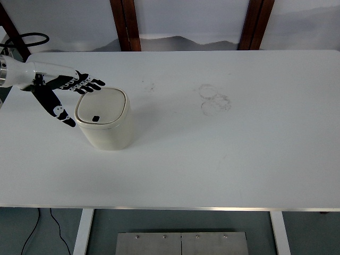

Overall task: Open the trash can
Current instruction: 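Reach the left hand forward toward the cream trash can lid, then press the left hand fingers down on the trash can lid button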

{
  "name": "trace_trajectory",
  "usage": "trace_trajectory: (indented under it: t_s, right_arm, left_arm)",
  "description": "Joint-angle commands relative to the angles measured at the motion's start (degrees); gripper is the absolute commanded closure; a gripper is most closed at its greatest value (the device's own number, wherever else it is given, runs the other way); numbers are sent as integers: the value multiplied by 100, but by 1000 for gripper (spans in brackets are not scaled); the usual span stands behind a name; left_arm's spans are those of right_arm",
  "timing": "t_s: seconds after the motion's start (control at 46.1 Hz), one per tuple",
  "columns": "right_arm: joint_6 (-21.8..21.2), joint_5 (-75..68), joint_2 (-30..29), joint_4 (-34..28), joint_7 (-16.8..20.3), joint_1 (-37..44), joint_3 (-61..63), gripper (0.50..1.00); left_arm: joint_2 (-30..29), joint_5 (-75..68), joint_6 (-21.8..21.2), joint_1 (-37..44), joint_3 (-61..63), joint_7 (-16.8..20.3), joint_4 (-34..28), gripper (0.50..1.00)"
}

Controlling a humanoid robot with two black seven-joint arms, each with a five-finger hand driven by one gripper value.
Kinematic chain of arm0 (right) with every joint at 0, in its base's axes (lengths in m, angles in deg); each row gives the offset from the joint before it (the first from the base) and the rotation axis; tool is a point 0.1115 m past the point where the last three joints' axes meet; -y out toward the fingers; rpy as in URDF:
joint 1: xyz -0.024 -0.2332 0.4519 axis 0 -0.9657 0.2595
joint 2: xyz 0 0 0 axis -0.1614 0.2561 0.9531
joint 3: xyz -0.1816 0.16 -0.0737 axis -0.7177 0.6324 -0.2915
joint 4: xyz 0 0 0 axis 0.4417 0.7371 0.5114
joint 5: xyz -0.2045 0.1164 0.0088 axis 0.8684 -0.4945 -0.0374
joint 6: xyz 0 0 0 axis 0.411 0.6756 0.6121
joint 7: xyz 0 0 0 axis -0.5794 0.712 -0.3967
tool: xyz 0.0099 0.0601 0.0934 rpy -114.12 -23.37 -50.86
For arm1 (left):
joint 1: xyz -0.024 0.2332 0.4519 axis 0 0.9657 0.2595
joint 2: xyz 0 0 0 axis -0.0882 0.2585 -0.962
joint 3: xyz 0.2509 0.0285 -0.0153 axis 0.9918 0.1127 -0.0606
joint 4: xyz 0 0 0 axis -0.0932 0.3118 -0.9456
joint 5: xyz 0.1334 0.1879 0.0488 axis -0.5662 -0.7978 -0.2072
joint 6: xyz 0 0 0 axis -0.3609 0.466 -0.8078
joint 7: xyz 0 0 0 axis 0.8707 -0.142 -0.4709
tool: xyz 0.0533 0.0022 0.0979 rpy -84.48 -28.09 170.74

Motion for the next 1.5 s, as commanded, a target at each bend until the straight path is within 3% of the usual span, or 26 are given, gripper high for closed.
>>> trace_trajectory:
  t_s: [0.0, 1.475]
  right_arm:
    - [0, 0, 0, -4, 0, 0, -2, 505]
    - [0, 0, 0, -4, 0, 0, -2, 505]
  left_arm:
    - [0, -1, 0, 31, 9, 0, 8, 500]
    - [123, 70, 0, 374, 0, -263, 175, 500]
